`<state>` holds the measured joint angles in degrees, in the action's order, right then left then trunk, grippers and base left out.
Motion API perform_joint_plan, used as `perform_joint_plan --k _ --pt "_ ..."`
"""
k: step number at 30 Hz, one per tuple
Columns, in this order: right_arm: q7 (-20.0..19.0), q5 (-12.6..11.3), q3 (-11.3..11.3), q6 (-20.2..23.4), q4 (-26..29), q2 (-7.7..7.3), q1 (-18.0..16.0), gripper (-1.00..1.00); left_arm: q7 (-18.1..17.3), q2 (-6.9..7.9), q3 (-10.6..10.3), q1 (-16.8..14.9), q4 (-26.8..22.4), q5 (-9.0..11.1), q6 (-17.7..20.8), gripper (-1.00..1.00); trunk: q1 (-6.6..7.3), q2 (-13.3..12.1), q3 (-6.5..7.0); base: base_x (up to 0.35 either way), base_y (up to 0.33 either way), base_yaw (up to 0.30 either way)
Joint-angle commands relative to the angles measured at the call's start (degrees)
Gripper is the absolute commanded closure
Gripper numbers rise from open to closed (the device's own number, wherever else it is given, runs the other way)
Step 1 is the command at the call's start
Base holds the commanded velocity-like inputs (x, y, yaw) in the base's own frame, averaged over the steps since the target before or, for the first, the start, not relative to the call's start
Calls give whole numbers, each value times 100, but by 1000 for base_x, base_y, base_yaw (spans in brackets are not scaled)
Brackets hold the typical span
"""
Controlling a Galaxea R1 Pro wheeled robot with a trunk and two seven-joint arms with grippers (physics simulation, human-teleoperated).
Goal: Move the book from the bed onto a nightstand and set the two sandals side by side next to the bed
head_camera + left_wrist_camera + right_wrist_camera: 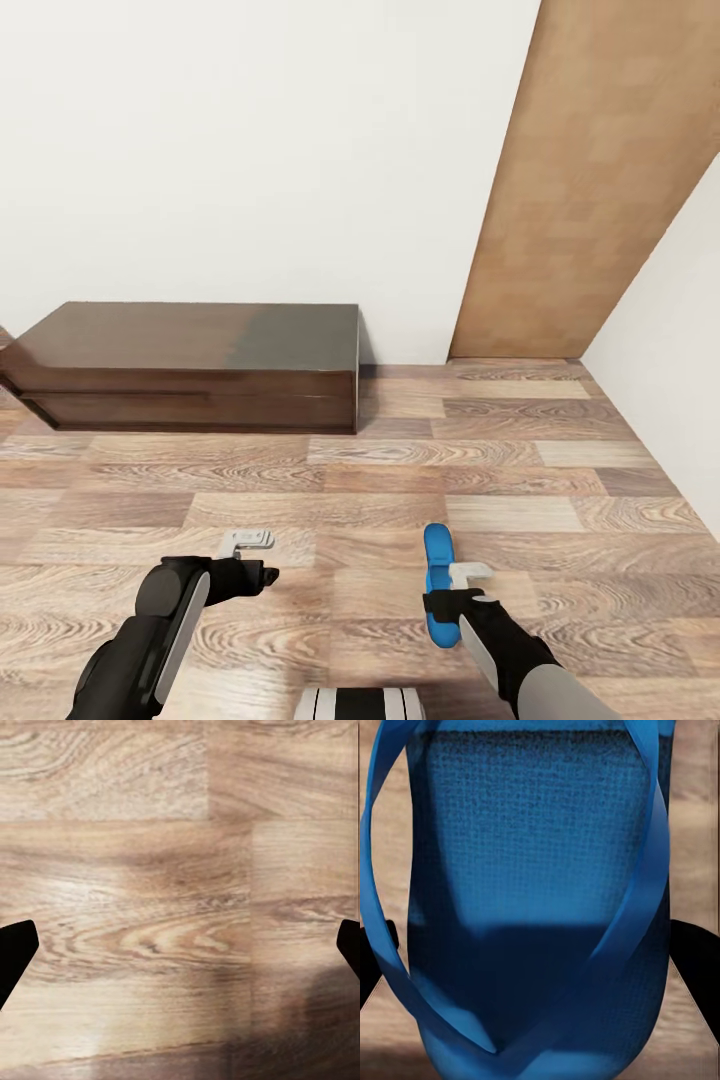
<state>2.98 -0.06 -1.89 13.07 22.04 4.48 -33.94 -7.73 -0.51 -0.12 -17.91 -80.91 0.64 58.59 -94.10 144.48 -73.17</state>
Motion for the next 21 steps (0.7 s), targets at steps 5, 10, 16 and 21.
perform_joint_plan --k 5,10,16,21 --pt "32 -2 -21 34 11 5 1 100 -10 -1 3 -2 2 -4 21 -100 14 -5 107 0 0 0" --pt "32 -3 -17 33 7 4 1 100 -10 -2 3 -2 5 -4 19 -100 27 -12 218 0 0 0" --pt "38 -3 -14 30 6 2 1 100 -10 -2 -1 -2 5 -3 15 -100 42 -20 351 0 0 0" --pt "38 -3 -13 -49 -1 -1 5 100 -10 -2 -4 -2 52 -9 -21 -100 55 -27 462 0 0 0"
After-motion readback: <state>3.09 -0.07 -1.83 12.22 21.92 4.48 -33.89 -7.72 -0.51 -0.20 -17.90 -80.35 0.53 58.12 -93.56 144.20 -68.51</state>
